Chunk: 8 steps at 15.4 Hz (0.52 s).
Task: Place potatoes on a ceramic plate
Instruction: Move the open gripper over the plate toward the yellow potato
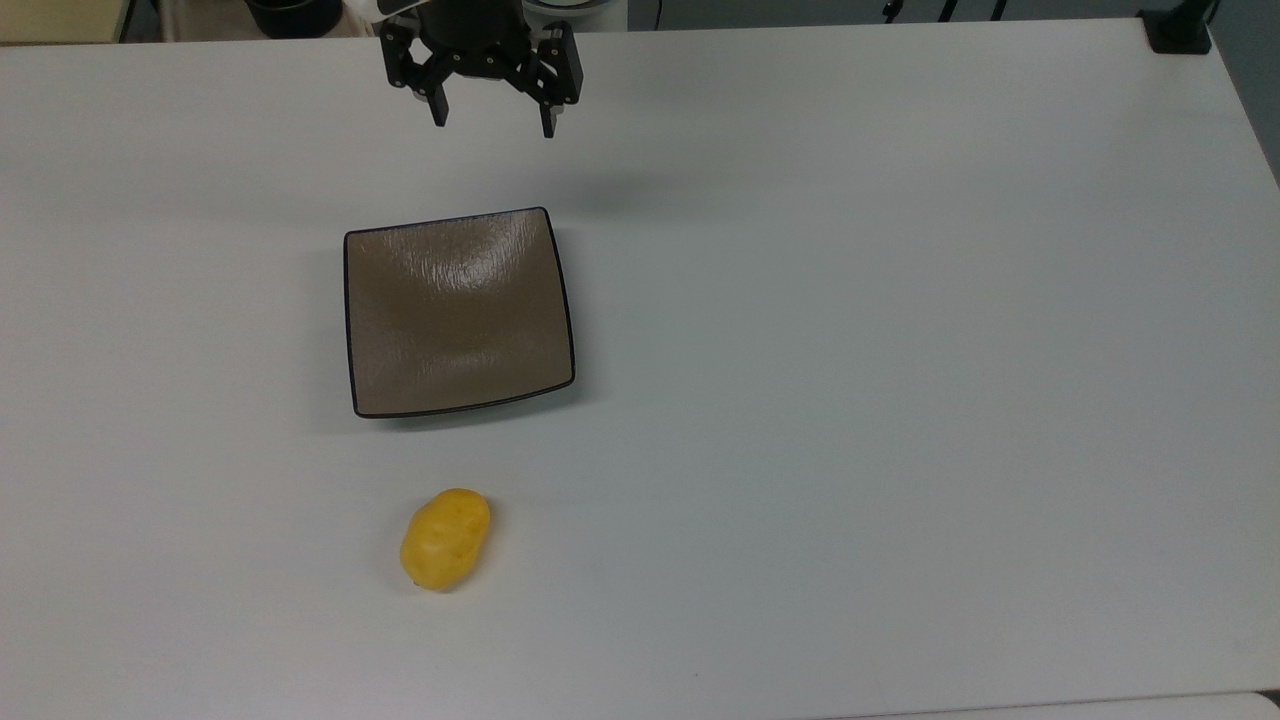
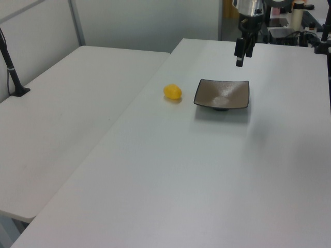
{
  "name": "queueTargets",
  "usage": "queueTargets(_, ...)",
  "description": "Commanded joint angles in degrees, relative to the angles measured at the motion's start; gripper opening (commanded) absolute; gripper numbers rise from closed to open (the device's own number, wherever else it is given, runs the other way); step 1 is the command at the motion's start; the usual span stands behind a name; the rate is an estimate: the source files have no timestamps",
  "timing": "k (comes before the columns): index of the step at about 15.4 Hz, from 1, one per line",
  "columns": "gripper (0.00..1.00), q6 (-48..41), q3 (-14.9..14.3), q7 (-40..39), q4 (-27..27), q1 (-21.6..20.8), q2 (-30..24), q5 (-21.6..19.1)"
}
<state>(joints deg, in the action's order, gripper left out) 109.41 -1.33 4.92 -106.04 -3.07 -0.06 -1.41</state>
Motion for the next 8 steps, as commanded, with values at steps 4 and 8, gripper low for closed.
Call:
queueTargets(4, 1.0, 0.98, -1.22, -0.79, -1.63, -3.53, -0.91, 0.0)
queueTargets(8, 1.0, 2.73, -1.22, -0.53, -1.28, -3.53, -0.56, -0.17)
